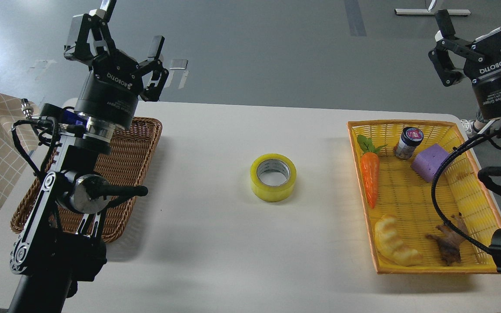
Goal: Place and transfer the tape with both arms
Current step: 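Reach the left gripper toward the tape roll on the table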
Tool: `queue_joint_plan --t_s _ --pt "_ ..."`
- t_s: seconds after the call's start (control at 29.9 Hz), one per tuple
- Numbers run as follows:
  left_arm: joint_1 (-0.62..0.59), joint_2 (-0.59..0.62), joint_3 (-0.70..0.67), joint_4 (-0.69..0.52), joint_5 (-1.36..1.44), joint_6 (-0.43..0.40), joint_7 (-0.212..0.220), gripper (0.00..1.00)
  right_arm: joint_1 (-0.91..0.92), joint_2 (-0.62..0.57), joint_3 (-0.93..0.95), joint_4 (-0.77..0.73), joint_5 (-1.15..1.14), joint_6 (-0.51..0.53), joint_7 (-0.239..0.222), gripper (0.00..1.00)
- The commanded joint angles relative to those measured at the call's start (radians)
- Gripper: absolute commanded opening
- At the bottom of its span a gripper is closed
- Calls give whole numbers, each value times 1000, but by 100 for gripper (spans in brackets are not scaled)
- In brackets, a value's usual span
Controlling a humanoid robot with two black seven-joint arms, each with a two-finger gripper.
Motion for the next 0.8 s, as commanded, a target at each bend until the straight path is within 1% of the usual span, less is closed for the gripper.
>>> queue_joint_plan --t_s 0.0,0.17,0.23,0.3,0.33,0.37,0.4,0.43,0.47,0.5,0.53,0.57,0.6,0.63,0.67,0.73,0.77 --pt "34 -2 0 0 -75 -98 -7 98 0 -3 -9 -5 -1 0 -3 100" --pt "48 -7 17 -1 -85 -109 -5 98 0 -9 -10 -14 -3 0 -3 100" --pt "42 -10 63 0 -82 -98 -4 98 0 -9 -10 -19 -3 0 -3 100" --pt "35 -10 75 0 -69 -72 1 98 1 -9 -12 -20 -3 0 -4 100" --pt "29 -11 83 -3 -47 -2 6 98 1 -9 -12 -20 -3 0 -4 100" --pt "22 -11 89 -7 -28 39 10 98 1 -9 -12 -20 -3 0 -4 100" --pt "-9 -11 125 -24 16 129 22 98 1 -9 -10 -19 -3 0 -4 100" --pt "-29 -11 153 -30 41 173 30 98 1 -9 -12 -19 -3 0 -4 100" --pt "-69 1 231 -34 94 255 42 98 4 -9 -10 -19 -3 0 -6 100" --pt "-86 9 271 -34 122 295 47 98 6 -11 -10 -19 -3 0 -6 100" --pt "-99 13 299 -35 150 328 55 98 6 -11 -10 -20 -3 0 -6 100" --pt "-125 19 352 -34 200 374 64 98 6 -11 -10 -20 -3 0 -6 100" --pt "-150 27 397 -32 246 401 74 98 5 -11 -10 -22 -3 0 -6 100" --pt "-161 26 411 -27 269 412 84 98 3 -11 -10 -22 -1 0 -4 100" --pt "-179 24 437 -20 318 437 108 98 1 -11 -9 -20 -3 0 -6 100" --pt "-196 22 463 -9 372 465 136 98 0 -11 -9 -20 -1 0 -4 100" --pt "-211 28 493 6 427 478 159 98 1 -8 -6 -17 -1 0 -6 100"
